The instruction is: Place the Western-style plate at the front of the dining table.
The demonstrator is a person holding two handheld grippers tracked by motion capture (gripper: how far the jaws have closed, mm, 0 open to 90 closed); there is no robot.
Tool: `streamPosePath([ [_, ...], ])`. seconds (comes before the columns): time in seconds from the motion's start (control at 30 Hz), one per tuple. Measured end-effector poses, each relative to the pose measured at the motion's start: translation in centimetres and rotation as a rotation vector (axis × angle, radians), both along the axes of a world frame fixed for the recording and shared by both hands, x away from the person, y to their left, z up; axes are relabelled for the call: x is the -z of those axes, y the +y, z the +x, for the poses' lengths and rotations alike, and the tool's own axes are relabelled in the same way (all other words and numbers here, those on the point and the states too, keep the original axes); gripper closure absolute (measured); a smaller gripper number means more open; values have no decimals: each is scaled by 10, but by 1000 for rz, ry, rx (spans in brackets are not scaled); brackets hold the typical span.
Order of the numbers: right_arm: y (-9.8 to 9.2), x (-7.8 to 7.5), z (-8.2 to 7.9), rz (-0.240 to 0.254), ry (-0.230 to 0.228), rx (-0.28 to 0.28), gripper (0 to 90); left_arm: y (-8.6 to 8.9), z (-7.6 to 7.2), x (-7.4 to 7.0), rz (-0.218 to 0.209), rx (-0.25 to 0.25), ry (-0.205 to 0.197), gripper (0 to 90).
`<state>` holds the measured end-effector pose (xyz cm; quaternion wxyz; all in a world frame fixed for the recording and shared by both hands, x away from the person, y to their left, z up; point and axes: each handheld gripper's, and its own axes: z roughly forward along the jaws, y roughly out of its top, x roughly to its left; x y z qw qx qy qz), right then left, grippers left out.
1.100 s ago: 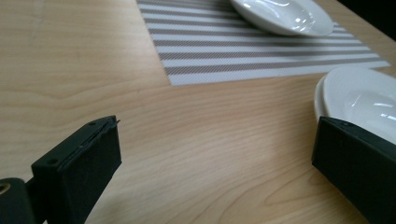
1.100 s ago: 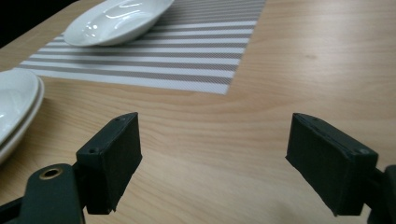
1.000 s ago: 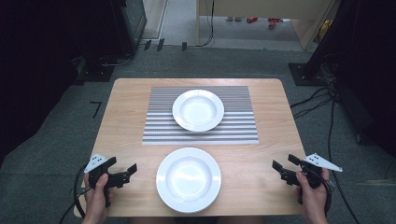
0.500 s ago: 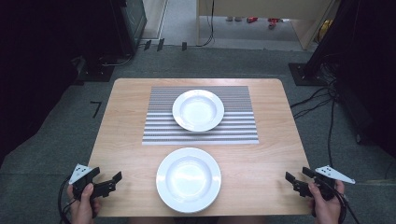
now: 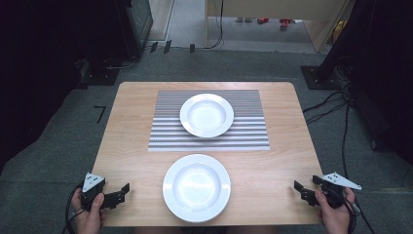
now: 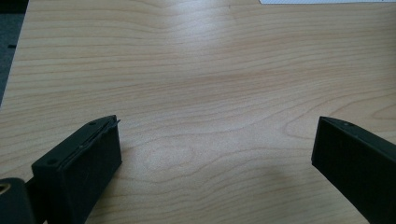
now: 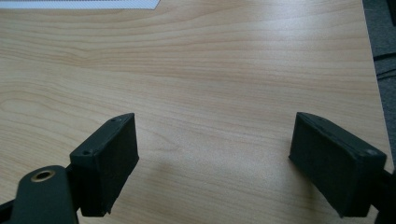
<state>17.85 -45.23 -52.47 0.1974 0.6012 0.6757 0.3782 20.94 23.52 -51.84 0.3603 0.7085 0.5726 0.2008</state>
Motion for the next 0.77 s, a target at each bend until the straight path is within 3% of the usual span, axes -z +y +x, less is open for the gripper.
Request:
streamPosePath([
  [0.1,8,0,1,-78,6,-2,138,-3,1,0,34,0,4,15],
  [0.17,15,1,1,-149,13,-5,126,-8,2,1,98,-2,10,15],
  [0.2,15,1,1,-149,13,-5,126,-8,2,1,98,-2,10,15],
  [0.23,19,1,2,-167,18,-12,99,-12,2,1,136,-2,15,15],
  [0.77,20,1,3,-168,24,1,82,-13,2,1,139,-7,15,15],
])
